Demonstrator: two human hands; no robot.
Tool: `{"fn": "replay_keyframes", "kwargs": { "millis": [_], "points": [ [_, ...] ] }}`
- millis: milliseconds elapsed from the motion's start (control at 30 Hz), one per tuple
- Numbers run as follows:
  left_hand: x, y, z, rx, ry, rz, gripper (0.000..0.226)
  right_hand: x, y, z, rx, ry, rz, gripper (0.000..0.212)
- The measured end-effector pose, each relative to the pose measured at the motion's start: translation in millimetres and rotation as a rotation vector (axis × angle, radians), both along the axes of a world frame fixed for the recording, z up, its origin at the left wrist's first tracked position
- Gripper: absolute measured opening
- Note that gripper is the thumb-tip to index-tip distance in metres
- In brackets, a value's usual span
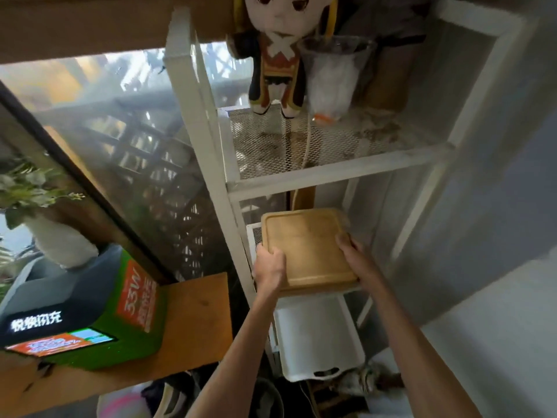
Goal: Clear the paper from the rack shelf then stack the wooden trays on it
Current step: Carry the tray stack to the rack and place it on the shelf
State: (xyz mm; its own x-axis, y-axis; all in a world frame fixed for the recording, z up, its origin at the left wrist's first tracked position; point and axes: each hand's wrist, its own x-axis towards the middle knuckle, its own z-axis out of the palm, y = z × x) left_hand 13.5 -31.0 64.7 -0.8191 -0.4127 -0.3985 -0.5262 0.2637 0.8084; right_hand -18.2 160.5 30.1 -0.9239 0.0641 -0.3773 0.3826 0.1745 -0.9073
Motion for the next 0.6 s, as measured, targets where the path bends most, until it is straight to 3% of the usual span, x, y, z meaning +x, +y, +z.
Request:
{"fn": "replay_keyframes", "kwargs": {
  "millis": [100, 233, 600],
  "points": [
    [-17.0, -3.8, -11.6, -0.047, -0.026, 0.093, 0.039, -27.4, -9.3, -0.3, 0.056, 0.014, 0.039, 0.049],
    [-30.3, -8.9, -27.9, -0.078, -0.018, 0.161, 0.044, -50.8, -20.3, -10.2, 0.09, 0.019, 0.1, 0.054],
    [-41.8, -16.8, -55.2, -0.076, 0.043, 0.207, 0.035, -59.4, -34.2, -33.7, 0.142, 0.029, 0.039, 0.039]
  ]
}}
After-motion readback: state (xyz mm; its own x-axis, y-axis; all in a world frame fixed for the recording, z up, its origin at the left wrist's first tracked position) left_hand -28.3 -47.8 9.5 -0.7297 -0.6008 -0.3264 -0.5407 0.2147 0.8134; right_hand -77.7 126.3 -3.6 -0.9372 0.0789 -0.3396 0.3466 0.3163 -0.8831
